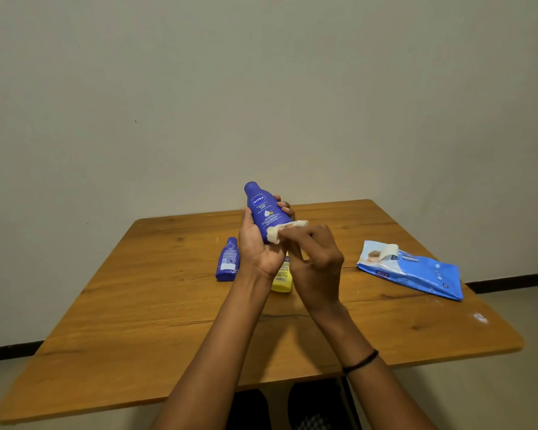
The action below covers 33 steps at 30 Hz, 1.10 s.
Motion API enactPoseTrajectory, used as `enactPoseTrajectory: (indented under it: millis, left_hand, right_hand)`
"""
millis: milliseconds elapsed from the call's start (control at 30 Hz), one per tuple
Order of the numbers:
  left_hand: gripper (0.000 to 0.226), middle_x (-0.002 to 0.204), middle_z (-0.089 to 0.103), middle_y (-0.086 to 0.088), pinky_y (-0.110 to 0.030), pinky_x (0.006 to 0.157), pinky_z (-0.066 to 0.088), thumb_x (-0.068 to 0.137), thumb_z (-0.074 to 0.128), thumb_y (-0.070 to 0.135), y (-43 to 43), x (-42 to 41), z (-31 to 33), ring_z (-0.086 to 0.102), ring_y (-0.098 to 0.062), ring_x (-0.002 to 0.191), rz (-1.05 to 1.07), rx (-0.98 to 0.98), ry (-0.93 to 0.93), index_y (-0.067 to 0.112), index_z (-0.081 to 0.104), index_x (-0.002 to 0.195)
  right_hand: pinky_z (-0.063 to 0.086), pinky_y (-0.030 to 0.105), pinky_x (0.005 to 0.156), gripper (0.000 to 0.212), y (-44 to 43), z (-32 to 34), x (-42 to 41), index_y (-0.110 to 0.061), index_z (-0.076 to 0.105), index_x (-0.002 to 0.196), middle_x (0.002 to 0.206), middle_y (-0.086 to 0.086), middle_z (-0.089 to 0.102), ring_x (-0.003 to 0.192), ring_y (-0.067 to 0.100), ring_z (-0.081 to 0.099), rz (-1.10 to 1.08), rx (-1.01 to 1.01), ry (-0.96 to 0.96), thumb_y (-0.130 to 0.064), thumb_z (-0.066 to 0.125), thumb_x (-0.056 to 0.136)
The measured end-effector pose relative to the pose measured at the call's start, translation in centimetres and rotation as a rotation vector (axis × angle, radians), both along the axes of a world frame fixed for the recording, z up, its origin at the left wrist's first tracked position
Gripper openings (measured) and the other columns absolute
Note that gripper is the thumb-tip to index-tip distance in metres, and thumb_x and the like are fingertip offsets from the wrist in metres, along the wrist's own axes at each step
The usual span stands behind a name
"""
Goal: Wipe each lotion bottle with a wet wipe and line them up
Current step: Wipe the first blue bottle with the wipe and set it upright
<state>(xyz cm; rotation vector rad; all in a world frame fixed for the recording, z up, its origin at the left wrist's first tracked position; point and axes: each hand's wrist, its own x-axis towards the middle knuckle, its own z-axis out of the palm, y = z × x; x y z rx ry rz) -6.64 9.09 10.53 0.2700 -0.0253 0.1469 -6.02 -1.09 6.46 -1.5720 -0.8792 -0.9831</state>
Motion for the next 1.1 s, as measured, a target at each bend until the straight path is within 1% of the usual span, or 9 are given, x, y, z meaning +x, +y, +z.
enactPoseTrajectory:
  millis: [67,133,267,500,633,800,933,1000,1100]
  left_hand:
    - [0.05,0.089,0.06,-0.011,-0.029,0.068,0.058,0.103,0.043,0.05,0.1,0.0,0.2,0.058,-0.017,0.083,0.013,-0.029,-0.013,0.003,0.054,0.116]
    - [0.049,0.088,0.06,-0.011,-0.029,0.067,0.058,0.103,0.043,0.049,0.1,0.0,0.3,0.058,-0.017,0.082,0.011,-0.048,-0.017,0.003,0.054,0.116]
    - [0.051,0.089,0.06,-0.01,-0.028,0.067,0.059,0.104,0.041,0.05,0.1,-0.2,-0.2,0.061,-0.017,0.078,0.019,-0.046,-0.001,0.002,0.056,0.113]
    - [0.054,0.088,0.064,-0.01,-0.027,0.066,0.059,0.103,0.039,0.051,0.6,-0.3,0.2,0.067,-0.018,0.073,0.026,0.087,-0.03,0.002,0.058,0.117]
    - [0.056,0.092,0.063,-0.01,-0.027,0.069,0.059,0.104,0.037,0.05,1.2,-0.5,0.1,0.066,-0.018,0.077,0.079,0.229,-0.033,0.002,0.055,0.125]
    - [0.054,0.092,0.069,-0.009,-0.029,0.069,0.059,0.106,0.035,0.046,0.7,-0.8,-1.0,0.068,-0.016,0.079,0.162,0.477,0.021,0.0,0.057,0.124]
    - [0.053,0.09,0.07,-0.009,-0.03,0.065,0.059,0.1,0.046,0.047,1.0,-0.6,-1.3,0.07,-0.016,0.078,0.326,0.553,0.055,0.002,0.055,0.127]
    - [0.052,0.092,0.069,-0.009,-0.031,0.067,0.059,0.097,0.049,0.046,1.1,-0.5,-1.1,0.07,-0.017,0.08,0.404,0.631,0.046,0.004,0.053,0.128]
    - [0.035,0.093,0.071,-0.006,-0.031,0.07,0.059,0.104,0.042,0.039,0.3,-0.3,-1.5,0.071,-0.016,0.081,0.457,0.861,0.055,0.011,0.057,0.119]
  right_hand:
    - [0.044,0.004,0.084,0.024,0.2,0.5,0.0,-0.008,0.069,0.107,0.104,0.009,0.067,0.103,0.008,0.058,-0.062,0.091,0.103,-0.015,0.073,0.083]
    - [0.047,0.006,0.083,0.025,0.6,0.5,-0.6,-0.008,0.07,0.106,0.104,0.009,0.067,0.103,0.009,0.06,-0.023,0.099,0.148,-0.01,0.075,0.081]
    - [0.05,0.013,0.08,0.026,1.1,-0.3,-1.9,-0.008,0.071,0.106,0.105,0.006,0.067,0.105,0.012,0.059,0.101,-0.004,0.121,-0.024,0.068,0.086]
    - [0.048,0.008,0.08,0.021,1.2,1.1,-2.2,-0.01,0.07,0.106,0.105,0.001,0.065,0.1,0.006,0.06,0.069,0.192,0.264,-0.017,0.07,0.085]
    - [0.052,0.012,0.079,0.025,0.9,1.2,-2.7,-0.013,0.068,0.109,0.107,-0.006,0.064,0.104,0.008,0.062,0.127,0.227,0.355,-0.022,0.067,0.087]
    - [0.057,0.019,0.073,0.022,0.5,2.5,-2.1,-0.019,0.069,0.11,0.106,-0.007,0.068,0.102,0.0,0.062,0.174,0.247,0.493,-0.019,0.07,0.088]
    - [0.055,0.013,0.071,0.032,0.7,2.7,-2.1,-0.024,0.067,0.118,0.107,-0.014,0.066,0.103,-0.004,0.062,0.196,0.157,0.497,-0.031,0.07,0.087]
    - [0.055,0.012,0.07,0.036,1.0,3.0,-1.7,-0.023,0.066,0.121,0.109,-0.013,0.067,0.099,-0.001,0.064,0.164,0.147,0.547,-0.035,0.069,0.087]
    - [0.058,0.019,0.071,0.034,1.5,4.9,-0.1,-0.018,0.069,0.116,0.106,-0.005,0.072,0.09,0.006,0.069,0.108,0.185,0.579,-0.037,0.068,0.088]
